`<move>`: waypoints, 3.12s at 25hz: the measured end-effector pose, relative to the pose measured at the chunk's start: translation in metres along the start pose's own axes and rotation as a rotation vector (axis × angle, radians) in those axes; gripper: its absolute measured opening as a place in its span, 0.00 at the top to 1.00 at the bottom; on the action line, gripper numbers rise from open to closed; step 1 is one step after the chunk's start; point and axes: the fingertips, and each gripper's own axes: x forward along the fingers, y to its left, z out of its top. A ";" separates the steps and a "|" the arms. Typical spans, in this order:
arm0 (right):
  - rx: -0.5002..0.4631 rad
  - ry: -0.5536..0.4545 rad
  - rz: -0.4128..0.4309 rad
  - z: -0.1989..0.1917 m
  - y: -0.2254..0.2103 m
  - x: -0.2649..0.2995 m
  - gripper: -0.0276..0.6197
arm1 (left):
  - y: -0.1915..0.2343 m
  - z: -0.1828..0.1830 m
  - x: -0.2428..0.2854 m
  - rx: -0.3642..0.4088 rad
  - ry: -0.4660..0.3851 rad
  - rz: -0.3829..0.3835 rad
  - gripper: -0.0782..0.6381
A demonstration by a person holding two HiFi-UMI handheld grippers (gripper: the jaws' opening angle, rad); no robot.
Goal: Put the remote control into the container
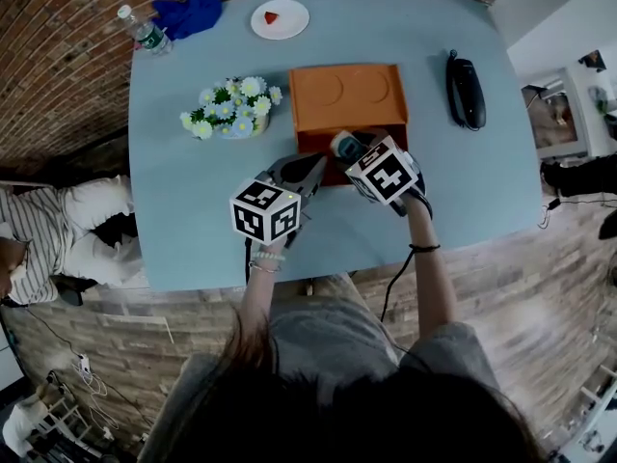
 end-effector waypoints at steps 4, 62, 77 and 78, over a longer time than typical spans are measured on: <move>-0.007 0.046 0.007 -0.007 -0.001 0.010 0.51 | 0.000 -0.003 0.001 -0.016 -0.003 0.002 0.89; 0.247 -0.316 -0.127 0.024 0.001 -0.045 0.86 | -0.016 0.023 -0.014 0.059 -0.086 -0.057 0.89; 0.315 -0.646 -0.185 0.064 0.025 -0.128 0.96 | -0.062 0.054 -0.032 0.171 -0.152 -0.151 0.89; 0.313 -0.667 -0.195 0.067 0.027 -0.135 0.96 | -0.066 0.056 -0.034 0.176 -0.158 -0.156 0.89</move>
